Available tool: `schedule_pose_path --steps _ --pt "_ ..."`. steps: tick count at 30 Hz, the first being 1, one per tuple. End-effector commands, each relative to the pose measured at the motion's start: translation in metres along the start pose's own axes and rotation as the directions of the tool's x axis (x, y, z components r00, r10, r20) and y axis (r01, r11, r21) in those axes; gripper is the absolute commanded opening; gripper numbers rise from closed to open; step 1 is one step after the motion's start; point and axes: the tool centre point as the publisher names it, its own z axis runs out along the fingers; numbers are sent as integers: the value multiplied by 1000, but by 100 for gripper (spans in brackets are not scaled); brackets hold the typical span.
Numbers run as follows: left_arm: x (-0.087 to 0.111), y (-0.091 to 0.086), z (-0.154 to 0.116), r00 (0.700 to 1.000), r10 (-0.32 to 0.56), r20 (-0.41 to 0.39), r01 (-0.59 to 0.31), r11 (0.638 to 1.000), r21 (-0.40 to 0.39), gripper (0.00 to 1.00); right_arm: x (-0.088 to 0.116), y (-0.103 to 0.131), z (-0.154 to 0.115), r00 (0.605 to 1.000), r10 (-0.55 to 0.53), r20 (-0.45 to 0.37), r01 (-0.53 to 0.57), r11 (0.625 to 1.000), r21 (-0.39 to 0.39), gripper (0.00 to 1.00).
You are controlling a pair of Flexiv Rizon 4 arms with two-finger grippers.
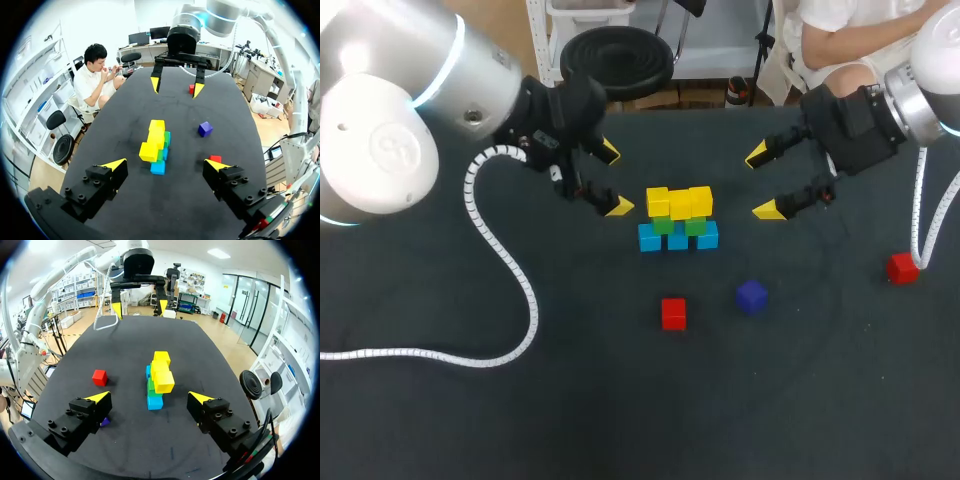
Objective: Place the blue cubes, place green cubes on the blue cubes, place the yellow cubes on the green cubes, then place the red cubes on the yellow cubes, and place purple cube on the red cubes.
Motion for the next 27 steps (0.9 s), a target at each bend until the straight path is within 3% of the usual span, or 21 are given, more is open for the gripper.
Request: schedule_pose_path --steps 1,7,10,27 --pt "4 -9 -13 999 17 31 -17 1000 19 100 0 0 0 1000 -1 2 1 1000 1 100" --pt "13 2 -14 993 42 109 -55 992 117 100 0 0 0 1000 -1 2 1 1000 1 100" --pt "16 4 -15 993 59 101 -73 988 137 100 0 0 0 1000 -1 2 1 1000 1 100" --pt "22 13 -18 993 68 92 -80 987 139 100 0 0 0 1000 -1 2 1 1000 1 100"
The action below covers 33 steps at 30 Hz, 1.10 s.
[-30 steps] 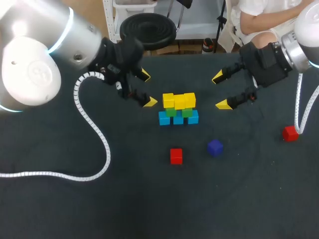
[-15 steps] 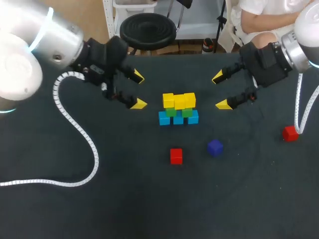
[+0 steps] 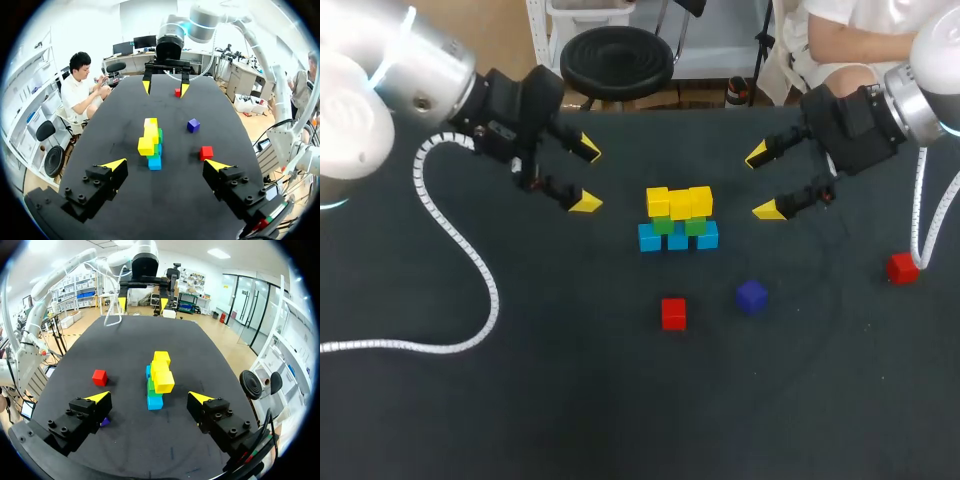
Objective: Place the blue cubes, place green cubes on the blue cubes, place the yellow cubes on the green cubes, then place the red cubes on the yellow cubes, and place purple cube on the red cubes.
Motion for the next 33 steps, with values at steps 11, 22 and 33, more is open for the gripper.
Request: schedule_pose_path --steps 11,22,33 --pt "0 2 0 1000 1 -1 -1 1000 4 100 0 0 0 1000 -1 2 1 1000 1 100" --pt "0 2 0 1000 1 -1 -1 1000 4 100 38 43 -55 995 86 -49 -81 993 90 100" --pt "0 2 0 1000 1 -1 -1 1000 4 100 74 77 -105 998 -28 52 25 998 50 100"
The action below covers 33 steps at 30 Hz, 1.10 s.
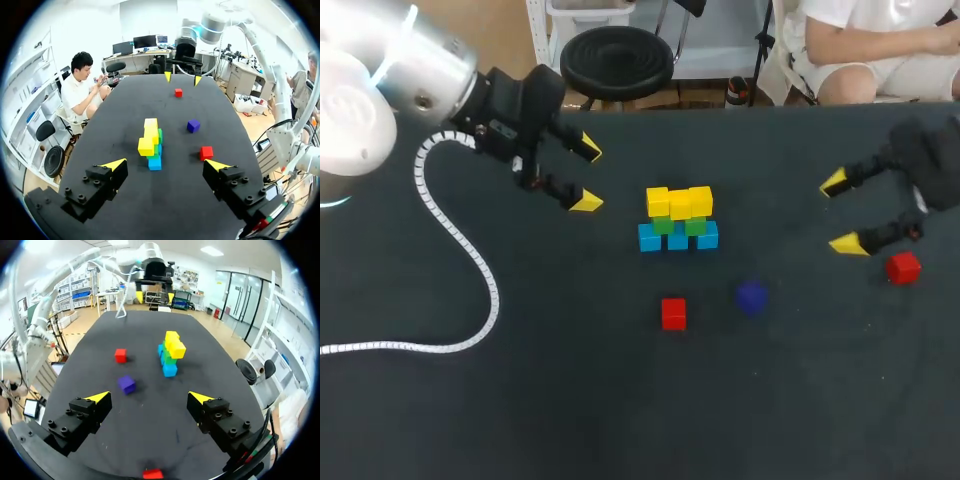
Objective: Place the blue cubes, place green cubes on the blue cubes, place the yellow cubes on the green cubes, then place the red cubes on the yellow cubes, and place purple cube on the red cubes.
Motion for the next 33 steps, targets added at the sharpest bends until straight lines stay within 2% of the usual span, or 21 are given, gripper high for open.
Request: schedule_pose_path --steps 1,5,7,9,25,27,28,31,33 --pt "0 1 0 1000 2 1 -2 1000 2 100 16 17 -32 996 -58 72 58 998 -1 100" --pt "0 1 0 1000 2 1 -2 1000 2 100 31 19 -45 995 -76 60 77 997 -4 100" --pt "0 1 0 1000 2 1 -2 1000 2 100 37 18 -52 998 -48 37 47 999 15 100" --pt "0 1 0 1000 2 1 -2 1000 2 100 35 17 -56 999 3 39 -5 998 62 100" --pt "0 1 0 1000 2 1 -2 1000 2 100 35 17 -56 999 3 39 -5 998 62 100" --pt "0 1 0 1000 2 1 -2 1000 2 100 39 20 -59 999 -19 39 17 999 49 100" --pt "0 1 0 1000 2 1 -2 1000 2 100 44 24 -65 998 -57 21 56 998 29 100" --pt "0 1 0 1000 2 1 -2 1000 2 100 49 35 -79 988 -150 38 152 986 -60 100" --pt "0 1 0 1000 2 1 -2 1000 2 100 55 40 -87 985 -172 27 174 980 -92 100"
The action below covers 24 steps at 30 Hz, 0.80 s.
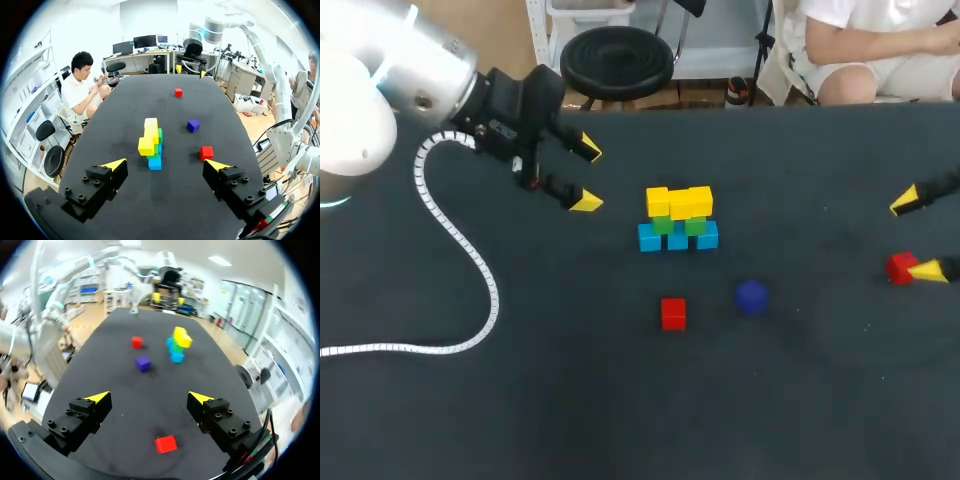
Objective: Place the blue cubes, place green cubes on the blue cubes, place the yellow cubes on the green cubes, then place the red cubes on the yellow cubes, and place purple cube on the red cubes.
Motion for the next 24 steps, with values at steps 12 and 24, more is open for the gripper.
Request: schedule_pose_path --steps 12,24 --pt "1 1 0 1000 2 1 -2 1000 2 100 57 9 -5 997 73 -19 -74 990 -121 100" --pt "1 1 0 1000 2 1 -2 1000 2 100 91 7 5 999 31 30 -25 983 -183 100"
